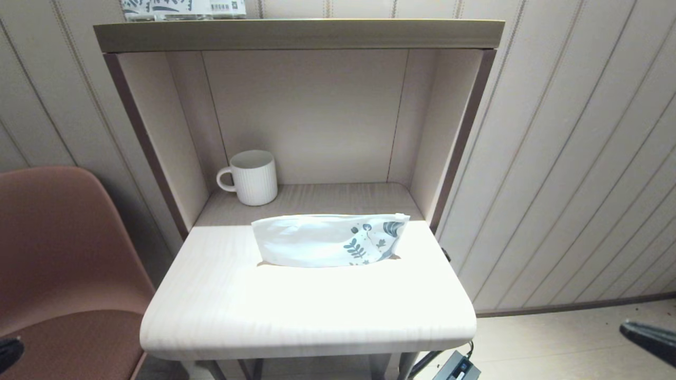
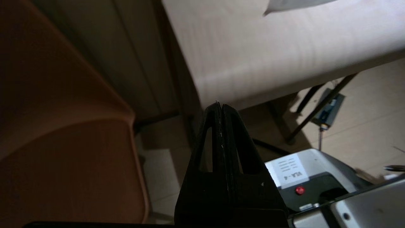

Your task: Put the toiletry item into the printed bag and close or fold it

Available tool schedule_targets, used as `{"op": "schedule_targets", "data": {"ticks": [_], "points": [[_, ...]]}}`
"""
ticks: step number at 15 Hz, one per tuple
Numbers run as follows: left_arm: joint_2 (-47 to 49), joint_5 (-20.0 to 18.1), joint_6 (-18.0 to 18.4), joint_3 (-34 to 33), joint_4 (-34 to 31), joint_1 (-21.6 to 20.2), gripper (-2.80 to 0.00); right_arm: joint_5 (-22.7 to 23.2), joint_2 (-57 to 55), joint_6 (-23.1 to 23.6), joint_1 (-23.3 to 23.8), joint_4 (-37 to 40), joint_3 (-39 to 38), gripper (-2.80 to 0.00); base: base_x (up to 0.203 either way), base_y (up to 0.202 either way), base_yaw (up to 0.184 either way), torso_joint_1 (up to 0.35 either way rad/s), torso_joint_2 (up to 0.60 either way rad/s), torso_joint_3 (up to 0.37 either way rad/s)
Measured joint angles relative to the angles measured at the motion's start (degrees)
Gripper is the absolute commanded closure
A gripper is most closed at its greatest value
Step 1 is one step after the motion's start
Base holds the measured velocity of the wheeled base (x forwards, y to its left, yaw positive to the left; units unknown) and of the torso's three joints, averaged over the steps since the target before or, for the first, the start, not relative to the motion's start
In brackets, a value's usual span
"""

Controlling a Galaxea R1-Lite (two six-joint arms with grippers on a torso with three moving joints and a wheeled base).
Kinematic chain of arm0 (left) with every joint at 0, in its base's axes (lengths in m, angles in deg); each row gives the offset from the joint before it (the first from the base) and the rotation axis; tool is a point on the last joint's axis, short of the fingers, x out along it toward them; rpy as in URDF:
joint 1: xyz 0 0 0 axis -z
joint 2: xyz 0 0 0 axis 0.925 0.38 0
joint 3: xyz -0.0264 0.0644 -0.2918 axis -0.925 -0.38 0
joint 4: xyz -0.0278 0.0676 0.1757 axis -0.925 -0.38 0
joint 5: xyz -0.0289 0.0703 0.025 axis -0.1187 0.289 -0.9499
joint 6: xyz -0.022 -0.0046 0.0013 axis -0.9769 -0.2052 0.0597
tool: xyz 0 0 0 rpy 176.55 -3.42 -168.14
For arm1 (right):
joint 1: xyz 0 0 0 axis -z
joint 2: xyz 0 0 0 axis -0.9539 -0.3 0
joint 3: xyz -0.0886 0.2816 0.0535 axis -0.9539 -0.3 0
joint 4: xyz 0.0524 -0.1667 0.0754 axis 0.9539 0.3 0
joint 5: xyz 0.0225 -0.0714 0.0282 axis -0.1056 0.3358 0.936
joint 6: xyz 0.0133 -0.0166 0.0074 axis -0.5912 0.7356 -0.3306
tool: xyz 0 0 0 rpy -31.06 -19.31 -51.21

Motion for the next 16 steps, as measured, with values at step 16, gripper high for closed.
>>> {"op": "schedule_targets", "data": {"ticks": [16], "points": [[-32.5, 14.4, 1.4, -36.0, 24.4, -0.2, 0.00, -37.5, 38.2, -4.8, -14.9, -11.4, -26.3, 0.00, 0.000, 0.000, 0.000, 0.000, 0.00, 0.000]]}}
